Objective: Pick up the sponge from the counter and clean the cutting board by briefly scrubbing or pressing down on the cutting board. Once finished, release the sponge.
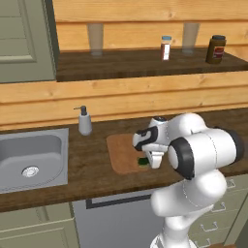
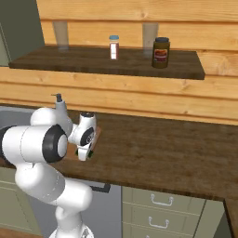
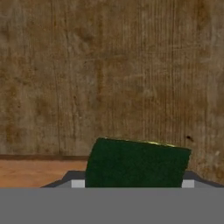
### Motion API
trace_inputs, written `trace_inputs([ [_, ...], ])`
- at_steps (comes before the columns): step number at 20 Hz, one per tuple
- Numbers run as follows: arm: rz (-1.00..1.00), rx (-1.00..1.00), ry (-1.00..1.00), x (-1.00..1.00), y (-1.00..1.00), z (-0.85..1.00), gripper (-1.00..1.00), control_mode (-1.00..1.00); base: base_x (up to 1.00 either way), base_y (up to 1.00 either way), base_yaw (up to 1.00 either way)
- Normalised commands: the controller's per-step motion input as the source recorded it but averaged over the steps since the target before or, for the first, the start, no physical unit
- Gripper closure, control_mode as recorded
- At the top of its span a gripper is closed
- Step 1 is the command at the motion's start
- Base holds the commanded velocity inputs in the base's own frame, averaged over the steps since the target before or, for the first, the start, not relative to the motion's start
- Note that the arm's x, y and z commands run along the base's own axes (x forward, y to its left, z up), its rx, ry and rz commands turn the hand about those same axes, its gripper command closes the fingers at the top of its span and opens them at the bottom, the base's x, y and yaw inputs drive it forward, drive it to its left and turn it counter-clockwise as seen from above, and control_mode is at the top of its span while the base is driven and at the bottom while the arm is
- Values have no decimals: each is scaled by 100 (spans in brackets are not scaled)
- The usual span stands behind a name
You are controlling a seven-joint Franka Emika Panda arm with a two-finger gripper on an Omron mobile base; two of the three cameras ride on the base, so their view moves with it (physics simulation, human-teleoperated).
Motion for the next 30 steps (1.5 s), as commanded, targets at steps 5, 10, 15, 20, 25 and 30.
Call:
trace_inputs([
  [5,-7,0,0,47,8,-17,100,-100,0,0,0],
  [10,-6,0,0,40,4,-27,100,-100,0,0,0],
  [15,-5,0,-4,35,0,-35,100,-100,0,0,0],
  [20,-6,0,-7,38,0,-22,100,-100,0,0,0],
  [25,-7,0,-8,48,0,-20,100,-100,0,0,0],
  [30,-7,0,-6,50,0,-16,100,-100,0,0,0],
])
